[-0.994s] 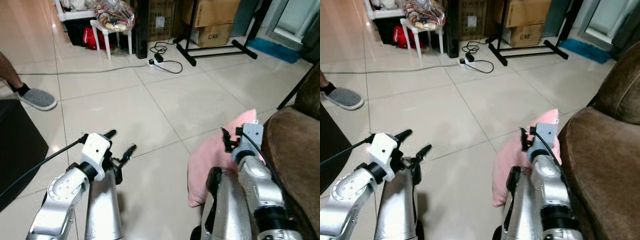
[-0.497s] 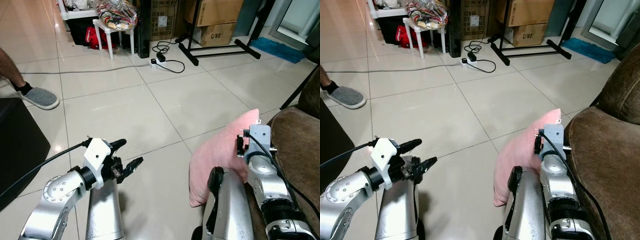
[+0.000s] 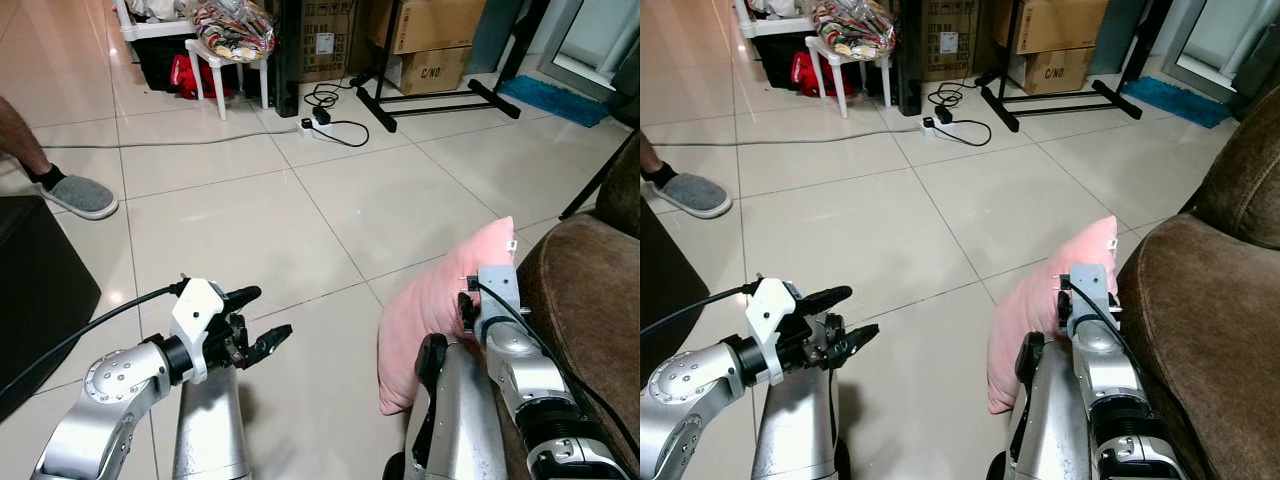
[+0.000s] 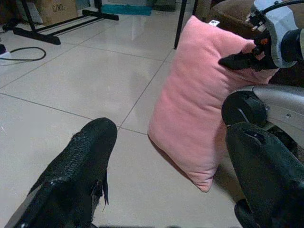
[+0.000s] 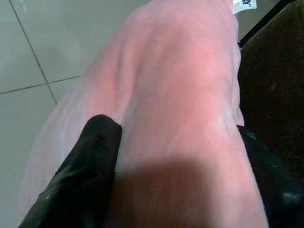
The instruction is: Move the pillow to the sofa from floor
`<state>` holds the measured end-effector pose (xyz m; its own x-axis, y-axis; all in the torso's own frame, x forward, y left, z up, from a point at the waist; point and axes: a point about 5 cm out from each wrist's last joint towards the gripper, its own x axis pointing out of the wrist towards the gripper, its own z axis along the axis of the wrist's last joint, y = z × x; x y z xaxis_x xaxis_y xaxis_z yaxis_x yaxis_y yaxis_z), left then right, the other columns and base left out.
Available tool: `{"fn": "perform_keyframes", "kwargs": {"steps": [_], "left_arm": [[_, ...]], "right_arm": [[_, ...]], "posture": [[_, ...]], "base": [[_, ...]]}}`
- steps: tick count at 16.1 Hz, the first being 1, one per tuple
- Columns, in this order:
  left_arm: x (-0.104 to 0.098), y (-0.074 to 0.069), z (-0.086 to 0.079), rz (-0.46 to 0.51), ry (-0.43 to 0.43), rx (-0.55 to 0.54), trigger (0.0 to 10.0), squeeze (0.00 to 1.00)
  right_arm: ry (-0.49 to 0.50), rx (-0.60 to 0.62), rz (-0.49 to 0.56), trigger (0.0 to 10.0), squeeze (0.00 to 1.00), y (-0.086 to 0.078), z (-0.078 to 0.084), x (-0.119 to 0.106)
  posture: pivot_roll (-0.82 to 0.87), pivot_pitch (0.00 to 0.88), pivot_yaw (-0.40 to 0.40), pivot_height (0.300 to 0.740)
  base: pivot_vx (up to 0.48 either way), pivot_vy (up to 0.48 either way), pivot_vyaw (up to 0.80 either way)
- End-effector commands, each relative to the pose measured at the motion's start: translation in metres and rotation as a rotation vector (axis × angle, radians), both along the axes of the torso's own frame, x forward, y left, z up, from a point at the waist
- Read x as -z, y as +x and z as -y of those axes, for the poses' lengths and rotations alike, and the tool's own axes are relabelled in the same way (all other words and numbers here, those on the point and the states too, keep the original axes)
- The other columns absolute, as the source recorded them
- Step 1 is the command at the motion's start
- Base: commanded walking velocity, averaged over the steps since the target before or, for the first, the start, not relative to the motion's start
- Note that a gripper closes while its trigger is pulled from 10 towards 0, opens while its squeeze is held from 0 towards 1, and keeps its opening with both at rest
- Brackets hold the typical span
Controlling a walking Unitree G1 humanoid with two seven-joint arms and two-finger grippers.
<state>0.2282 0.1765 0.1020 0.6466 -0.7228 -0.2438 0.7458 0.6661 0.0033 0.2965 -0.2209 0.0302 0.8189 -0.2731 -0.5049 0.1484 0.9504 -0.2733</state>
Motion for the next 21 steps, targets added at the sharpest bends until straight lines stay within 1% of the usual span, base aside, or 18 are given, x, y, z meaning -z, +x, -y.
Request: {"fn": "perform_keyframes", "kwargs": {"steps": [1,16,18,19,20,21], "left_arm": [[-0.004,-0.001,0.003,0.008,0.001,0.023,10.0,0.0],[-0.004,-0.003,0.005,-0.002,0.005,0.036,10.0,0.0],[-0.004,-0.003,0.005,-0.002,0.007,0.032,10.0,0.0],[-0.003,-0.003,0.004,0.002,0.01,0.023,10.0,0.0],[-0.004,-0.003,0.004,0.004,0.011,0.018,10.0,0.0],[-0.004,-0.003,0.003,0.015,0.012,-0.01,10.0,0.0]], "right_arm": [[0.021,-0.014,-0.028,0.0,0.0,-0.001,-0.003,0.004],[0.038,-0.058,-0.006,0.0,0.0,0.003,-0.012,0.002],[0.123,-0.11,0.062,0.0,0.0,0.008,-0.024,-0.004],[0.167,-0.171,0.103,0.0,0.0,0.01,-0.034,-0.009],[0.183,-0.202,0.12,0.0,0.0,0.011,-0.038,-0.012],[0.259,-0.295,0.179,0.0,0.0,0.012,-0.053,-0.021]], "posture": [[0.05,0.0,-0.047,0.35],[0.05,0.0,-0.054,0.35],[0.05,0.0,-0.054,0.35],[0.05,0.0,-0.054,0.35],[0.05,0.0,-0.054,0.35],[0.05,0.0,-0.055,0.35]], "base": [[0.0,0.0,0.0],[0.0,0.0,0.0],[0.0,0.0,0.0],[0.0,0.0,0.0],[0.0,0.0,0.0],[0.0,0.0,0.0]]}}
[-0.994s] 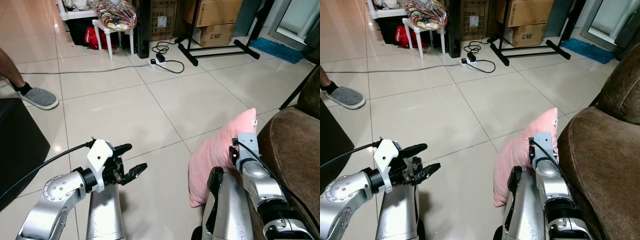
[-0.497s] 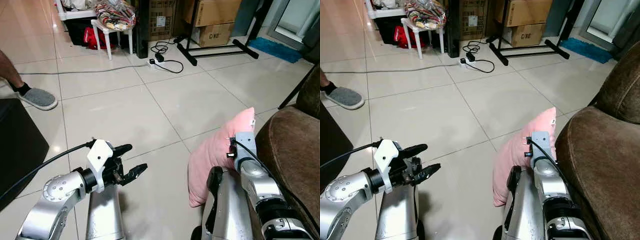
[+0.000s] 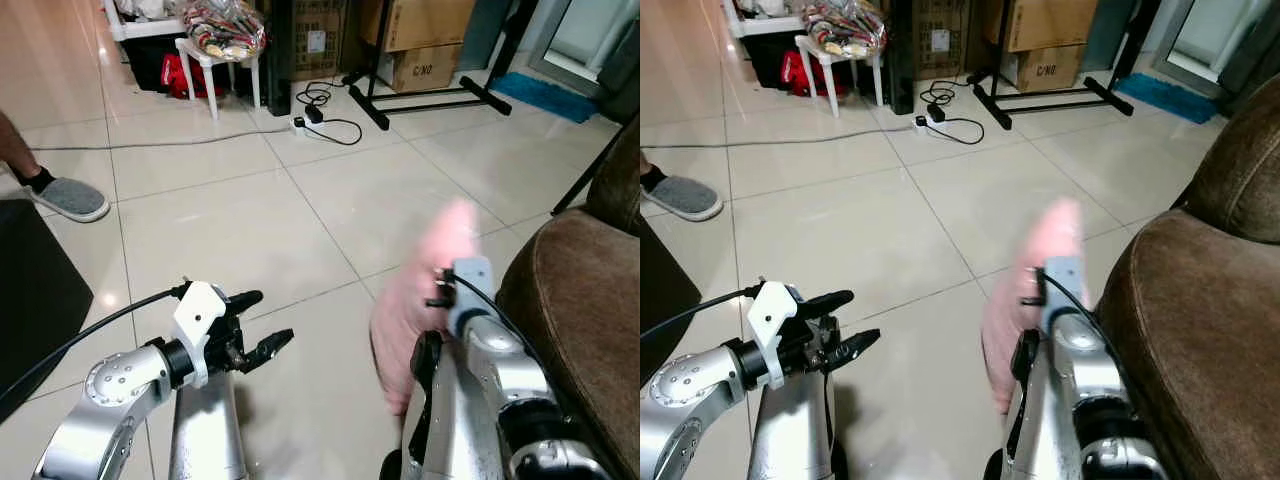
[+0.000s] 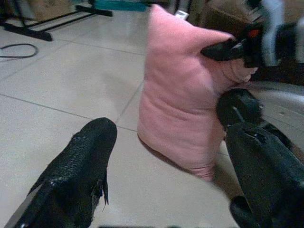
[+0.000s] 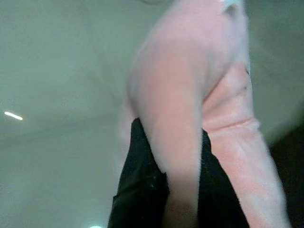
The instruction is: Move the pillow to the sofa from floor
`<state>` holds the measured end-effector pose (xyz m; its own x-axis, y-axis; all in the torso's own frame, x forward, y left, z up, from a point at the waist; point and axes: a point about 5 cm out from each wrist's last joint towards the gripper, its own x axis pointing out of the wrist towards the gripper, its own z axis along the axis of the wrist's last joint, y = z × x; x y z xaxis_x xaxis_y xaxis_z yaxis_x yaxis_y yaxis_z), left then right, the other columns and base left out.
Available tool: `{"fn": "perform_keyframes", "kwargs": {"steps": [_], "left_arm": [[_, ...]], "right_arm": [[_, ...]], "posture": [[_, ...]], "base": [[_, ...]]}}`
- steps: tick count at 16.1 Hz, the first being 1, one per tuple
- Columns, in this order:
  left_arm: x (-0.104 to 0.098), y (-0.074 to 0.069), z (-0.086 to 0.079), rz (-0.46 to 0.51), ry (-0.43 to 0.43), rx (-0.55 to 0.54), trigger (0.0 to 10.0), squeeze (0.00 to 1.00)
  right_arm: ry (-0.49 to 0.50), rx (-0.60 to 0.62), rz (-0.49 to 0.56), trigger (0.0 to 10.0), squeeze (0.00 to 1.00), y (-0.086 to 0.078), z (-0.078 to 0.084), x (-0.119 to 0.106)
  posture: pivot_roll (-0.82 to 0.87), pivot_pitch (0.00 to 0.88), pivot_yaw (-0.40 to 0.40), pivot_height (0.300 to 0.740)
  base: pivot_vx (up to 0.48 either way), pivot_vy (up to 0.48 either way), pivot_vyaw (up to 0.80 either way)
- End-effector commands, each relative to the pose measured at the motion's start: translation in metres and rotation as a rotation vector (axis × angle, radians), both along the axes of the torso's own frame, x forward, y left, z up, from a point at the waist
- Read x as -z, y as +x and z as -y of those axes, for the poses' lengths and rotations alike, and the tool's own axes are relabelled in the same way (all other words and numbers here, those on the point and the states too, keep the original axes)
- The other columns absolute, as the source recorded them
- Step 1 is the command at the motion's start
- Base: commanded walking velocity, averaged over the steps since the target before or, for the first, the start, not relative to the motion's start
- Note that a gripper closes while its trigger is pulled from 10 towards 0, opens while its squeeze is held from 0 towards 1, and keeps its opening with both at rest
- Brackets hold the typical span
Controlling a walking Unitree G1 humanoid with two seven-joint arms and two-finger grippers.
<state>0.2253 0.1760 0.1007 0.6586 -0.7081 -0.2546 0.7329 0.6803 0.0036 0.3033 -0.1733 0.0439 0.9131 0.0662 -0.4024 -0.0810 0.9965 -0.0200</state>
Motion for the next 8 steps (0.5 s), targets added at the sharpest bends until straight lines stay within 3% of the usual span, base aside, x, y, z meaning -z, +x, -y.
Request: {"fn": "perform_keyframes", "kwargs": {"steps": [1,4,5,8], "left_arm": [[-0.005,0.001,0.0,0.042,0.007,-0.028,10.0,0.0],[-0.012,0.005,-0.007,0.118,0.016,-0.122,10.0,0.0],[-0.019,0.01,-0.01,0.168,0.008,-0.188,10.0,0.0],[-0.029,0.012,-0.008,0.236,0.01,-0.258,10.0,0.0]], "right_arm": [[0.099,-0.103,0.096,0.0,0.0,0.004,-0.019,-0.019],[0.244,-0.136,0.25,0.0,0.0,-0.002,-0.032,-0.051],[0.262,-0.145,0.291,10.0,0.0,-0.008,-0.035,-0.063],[0.294,-0.173,0.322,10.0,0.0,-0.022,-0.039,-0.073]], "posture": [[0.05,0.0,-0.055,0.35],[0.05,0.0,-0.055,0.35],[0.05,0.0,-0.053,0.35],[0.04,0.0,-0.052,0.36]], "base": [[0.0,0.0,0.0],[0.0,0.0,0.0],[0.0,0.0,0.0],[0.0,0.0,0.0]]}}
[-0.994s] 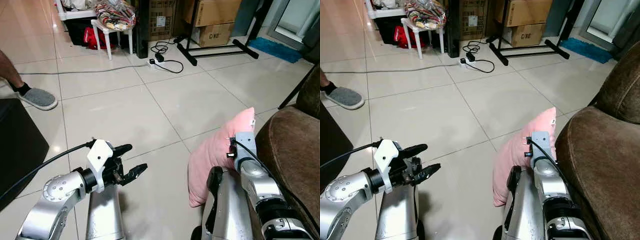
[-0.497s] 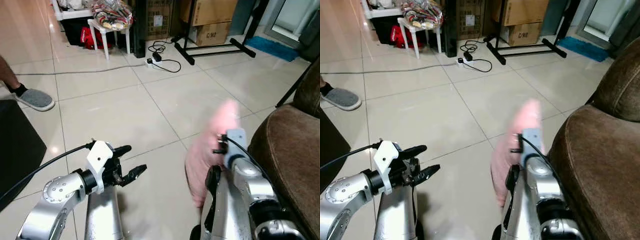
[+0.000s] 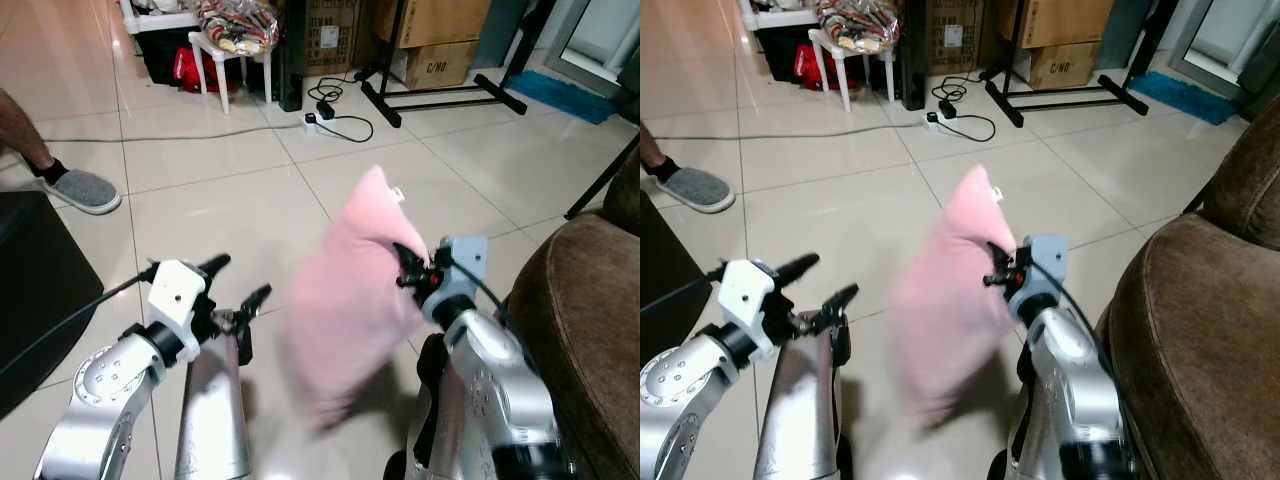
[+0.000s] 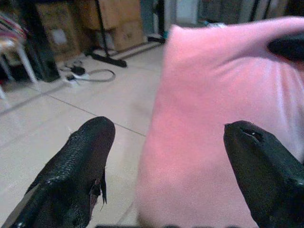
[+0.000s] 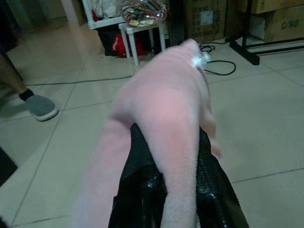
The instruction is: Move the pillow to the sofa from floor
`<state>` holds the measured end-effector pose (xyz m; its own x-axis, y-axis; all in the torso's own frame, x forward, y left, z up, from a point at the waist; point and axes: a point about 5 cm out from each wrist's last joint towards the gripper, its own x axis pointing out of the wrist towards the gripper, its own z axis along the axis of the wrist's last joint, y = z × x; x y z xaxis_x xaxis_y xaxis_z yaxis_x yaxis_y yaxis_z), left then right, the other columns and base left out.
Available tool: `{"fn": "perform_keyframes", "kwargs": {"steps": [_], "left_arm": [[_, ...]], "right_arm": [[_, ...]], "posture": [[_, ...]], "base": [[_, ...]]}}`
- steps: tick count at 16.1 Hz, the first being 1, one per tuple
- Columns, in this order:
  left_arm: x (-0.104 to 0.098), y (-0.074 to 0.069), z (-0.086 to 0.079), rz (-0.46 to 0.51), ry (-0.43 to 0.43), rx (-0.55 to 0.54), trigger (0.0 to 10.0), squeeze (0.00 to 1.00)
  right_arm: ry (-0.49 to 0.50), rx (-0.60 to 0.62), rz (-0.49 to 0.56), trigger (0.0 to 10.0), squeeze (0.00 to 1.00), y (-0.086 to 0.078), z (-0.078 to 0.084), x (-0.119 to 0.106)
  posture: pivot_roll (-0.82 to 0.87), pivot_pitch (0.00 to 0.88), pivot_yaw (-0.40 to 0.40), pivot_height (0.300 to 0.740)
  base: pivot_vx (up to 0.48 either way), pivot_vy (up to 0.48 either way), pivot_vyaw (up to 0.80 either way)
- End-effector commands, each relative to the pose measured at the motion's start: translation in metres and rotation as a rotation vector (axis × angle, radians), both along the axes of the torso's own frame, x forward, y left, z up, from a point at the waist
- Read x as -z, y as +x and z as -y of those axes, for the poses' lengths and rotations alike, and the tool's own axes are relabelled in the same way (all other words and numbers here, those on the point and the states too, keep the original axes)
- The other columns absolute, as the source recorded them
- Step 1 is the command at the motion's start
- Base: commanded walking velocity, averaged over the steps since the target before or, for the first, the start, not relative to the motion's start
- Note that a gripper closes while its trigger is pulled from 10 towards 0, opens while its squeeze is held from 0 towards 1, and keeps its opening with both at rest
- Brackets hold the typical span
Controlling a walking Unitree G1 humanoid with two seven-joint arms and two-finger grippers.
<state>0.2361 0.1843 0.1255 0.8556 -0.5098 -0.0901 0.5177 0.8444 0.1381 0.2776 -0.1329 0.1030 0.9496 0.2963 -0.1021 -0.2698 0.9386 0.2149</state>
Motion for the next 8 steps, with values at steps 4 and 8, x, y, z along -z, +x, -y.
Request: {"fn": "perform_keyframes", "kwargs": {"steps": [4,8], "left_arm": [[-0.011,0.004,0.007,0.07,-0.01,-0.047,10.0,0.0],[-0.014,0.008,0.009,0.093,-0.018,-0.072,10.0,0.0]], "right_arm": [[0.055,0.034,0.125,0.0,0.0,0.0,0.004,-0.036],[0.058,0.077,0.174,0.0,0.0,0.002,0.01,-0.051]], "posture": [[0.04,0.0,-0.051,0.4],[0.04,0.0,-0.053,0.435]], "base": [[0.0,0.0,0.0],[0.0,0.0,0.0]]}}
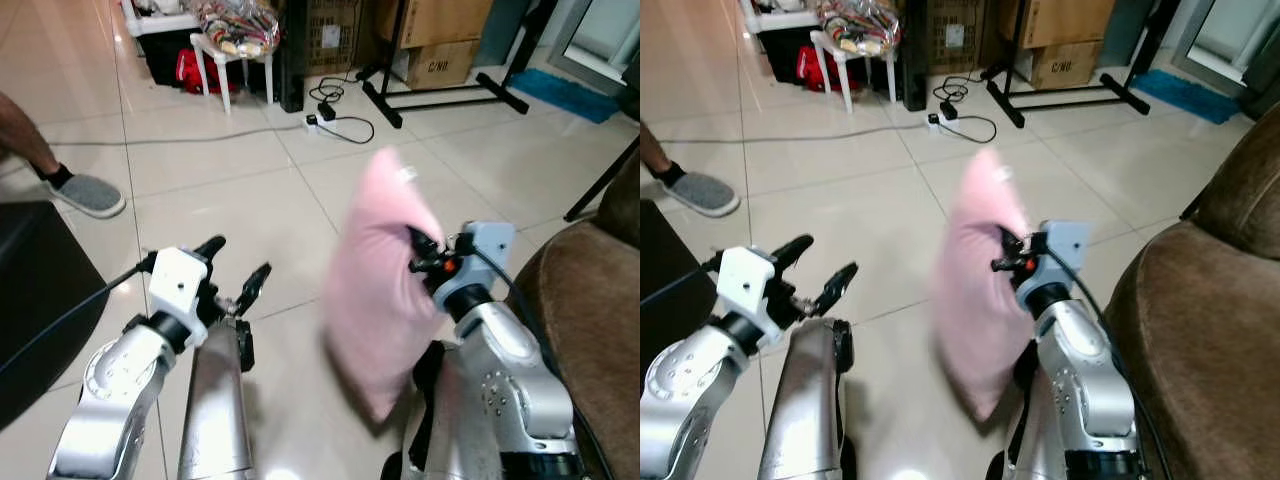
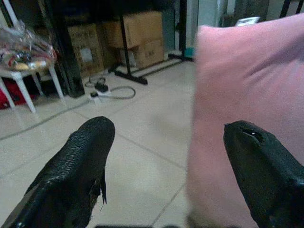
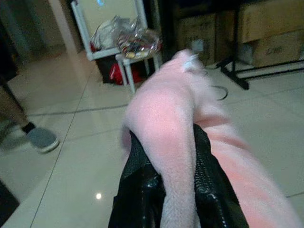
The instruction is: Move the pillow to the sofa from floor
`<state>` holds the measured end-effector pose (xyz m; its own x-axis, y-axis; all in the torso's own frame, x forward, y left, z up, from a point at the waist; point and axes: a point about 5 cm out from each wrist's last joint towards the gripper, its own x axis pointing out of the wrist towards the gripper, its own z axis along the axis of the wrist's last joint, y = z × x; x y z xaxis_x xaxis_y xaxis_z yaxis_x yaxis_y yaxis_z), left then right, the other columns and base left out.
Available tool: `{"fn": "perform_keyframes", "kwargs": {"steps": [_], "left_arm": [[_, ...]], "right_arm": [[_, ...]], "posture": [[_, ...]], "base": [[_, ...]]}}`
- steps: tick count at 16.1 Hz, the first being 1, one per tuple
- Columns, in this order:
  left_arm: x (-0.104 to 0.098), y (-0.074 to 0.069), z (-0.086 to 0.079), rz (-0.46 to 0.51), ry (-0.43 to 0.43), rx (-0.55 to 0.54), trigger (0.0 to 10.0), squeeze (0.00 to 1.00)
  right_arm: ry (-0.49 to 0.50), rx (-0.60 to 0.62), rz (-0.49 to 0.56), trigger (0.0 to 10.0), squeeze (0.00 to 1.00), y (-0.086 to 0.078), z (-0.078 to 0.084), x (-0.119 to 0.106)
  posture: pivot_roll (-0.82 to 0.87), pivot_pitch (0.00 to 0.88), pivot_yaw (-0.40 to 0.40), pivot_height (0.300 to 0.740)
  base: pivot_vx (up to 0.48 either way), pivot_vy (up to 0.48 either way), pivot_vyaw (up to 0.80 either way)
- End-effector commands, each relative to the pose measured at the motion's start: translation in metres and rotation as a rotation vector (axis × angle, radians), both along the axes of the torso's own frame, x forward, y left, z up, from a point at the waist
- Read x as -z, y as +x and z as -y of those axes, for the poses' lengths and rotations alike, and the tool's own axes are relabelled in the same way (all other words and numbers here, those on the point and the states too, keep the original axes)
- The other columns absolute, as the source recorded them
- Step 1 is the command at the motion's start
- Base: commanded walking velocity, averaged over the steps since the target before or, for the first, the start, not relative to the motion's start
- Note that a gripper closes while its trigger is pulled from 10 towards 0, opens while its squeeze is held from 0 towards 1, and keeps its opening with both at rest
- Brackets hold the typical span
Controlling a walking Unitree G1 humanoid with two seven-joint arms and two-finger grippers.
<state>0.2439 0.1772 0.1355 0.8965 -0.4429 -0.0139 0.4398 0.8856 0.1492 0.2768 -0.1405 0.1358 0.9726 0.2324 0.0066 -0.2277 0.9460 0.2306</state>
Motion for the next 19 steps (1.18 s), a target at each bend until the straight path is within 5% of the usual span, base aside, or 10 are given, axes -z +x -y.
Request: {"fn": "perform_keyframes", "kwargs": {"steps": [1,19], "left_arm": [[-0.0054,0.0012,0.0017,0.027,0.003,-0.008,10.0,0.0],[-0.006,0.0091,0.0072,0.046,0.005,-0.036,10.0,0.0]], "right_arm": [[0.013,0.019,0.073,0.0,0.0,0.003,0.0036,-0.0193],[0.005,0.103,0.054,0.0,0.0,0.0031,0.01,-0.0192]], "posture": [[0.03,0.0,-0.053,0.45],[0.02,0.0,-0.055,0.62]], "base": [[0.0,0.0,0.0],[0.0,0.0,0.0]]}}
